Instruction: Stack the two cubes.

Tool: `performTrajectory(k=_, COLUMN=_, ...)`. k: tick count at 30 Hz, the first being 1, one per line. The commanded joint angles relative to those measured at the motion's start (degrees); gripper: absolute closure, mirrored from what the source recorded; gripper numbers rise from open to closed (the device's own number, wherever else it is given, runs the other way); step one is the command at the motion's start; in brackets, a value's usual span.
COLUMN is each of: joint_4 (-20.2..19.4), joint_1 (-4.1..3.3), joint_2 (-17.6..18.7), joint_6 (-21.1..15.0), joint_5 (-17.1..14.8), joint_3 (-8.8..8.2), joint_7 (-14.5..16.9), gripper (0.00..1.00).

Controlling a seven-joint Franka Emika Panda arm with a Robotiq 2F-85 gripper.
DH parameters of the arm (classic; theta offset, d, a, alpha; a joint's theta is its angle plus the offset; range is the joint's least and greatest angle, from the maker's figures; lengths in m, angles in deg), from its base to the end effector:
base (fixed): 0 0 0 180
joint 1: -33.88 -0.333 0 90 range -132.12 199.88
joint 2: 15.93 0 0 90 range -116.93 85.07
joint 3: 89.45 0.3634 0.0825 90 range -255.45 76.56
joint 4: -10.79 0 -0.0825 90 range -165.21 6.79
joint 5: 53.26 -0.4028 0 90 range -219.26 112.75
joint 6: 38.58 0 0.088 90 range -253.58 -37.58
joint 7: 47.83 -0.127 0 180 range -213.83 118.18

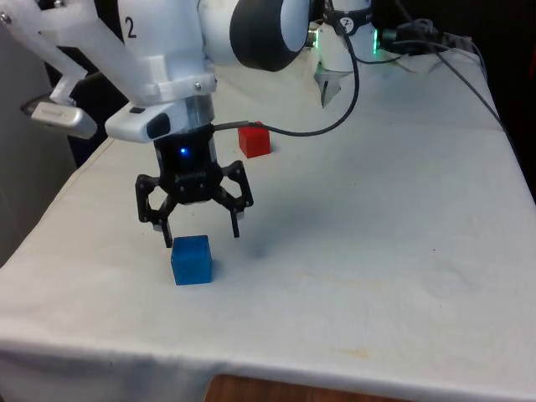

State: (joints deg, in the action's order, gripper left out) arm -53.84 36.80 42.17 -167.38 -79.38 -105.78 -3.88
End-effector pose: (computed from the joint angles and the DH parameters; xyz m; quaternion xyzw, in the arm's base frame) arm 0.8216 -0.1815 0.2080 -0.9825 -0.1567 -0.0981 0.0232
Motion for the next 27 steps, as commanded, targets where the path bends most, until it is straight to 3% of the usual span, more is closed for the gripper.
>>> performTrajectory(k=1, joint_4=1.5, joint_1=0.52, joint_2=0.9, joint_6=1.3, joint_5=-0.5, joint_3=0.46, joint_7=0.1, gripper=0.0)
performTrajectory(k=6, joint_4=2.9, joint_1=0.92, joint_2=2.2, joint_6=2.2, joint_5=-2.5, joint_3=0.11, joint_7=1.0, gripper=0.0)
performTrajectory(k=7, joint_4=1.5, joint_1=0.52, joint_2=1.5, joint_6=1.0, joint_5=-3.0, joint_3=-0.4, joint_7=1.5, gripper=0.0)
performTrajectory(k=8, joint_4=3.4, joint_1=1.03, joint_2=2.6, joint_6=2.5, joint_5=-3.0, joint_3=-0.17, joint_7=1.3, gripper=0.0)
performTrajectory(k=14, joint_4=5.0, joint_1=1.2, joint_2=3.7, joint_6=3.6, joint_5=-3.6, joint_3=-1.55, joint_7=1.5, gripper=0.0)
performTrajectory(k=15, joint_4=3.1, joint_1=0.86, joint_2=2.6, joint_6=2.1, joint_5=-3.9, joint_3=-1.55, joint_7=2.0, gripper=0.0)
performTrajectory(k=17, joint_4=5.5, joint_1=1.32, joint_2=4.1, joint_6=4.0, joint_5=-3.6, joint_3=-2.06, joint_7=1.5, gripper=0.0)
performTrajectory(k=22, joint_4=6.1, joint_1=1.43, joint_2=4.5, joint_6=4.2, joint_5=-3.7, joint_3=-2.81, joint_7=1.7, gripper=0.0)
performTrajectory(k=23, joint_4=4.4, joint_1=1.15, joint_2=3.7, joint_6=2.9, joint_5=-3.9, joint_3=-2.92, joint_7=2.0, gripper=0.0)
performTrajectory(k=24, joint_4=6.1, joint_1=1.49, joint_2=4.5, joint_6=4.2, joint_5=-3.7, joint_3=-2.86, joint_7=1.7, gripper=0.0)
performTrajectory(k=27, joint_4=6.1, joint_1=1.6, joint_2=4.6, joint_6=4.0, joint_5=-3.7, joint_3=-2.98, joint_7=1.7, gripper=0.0)
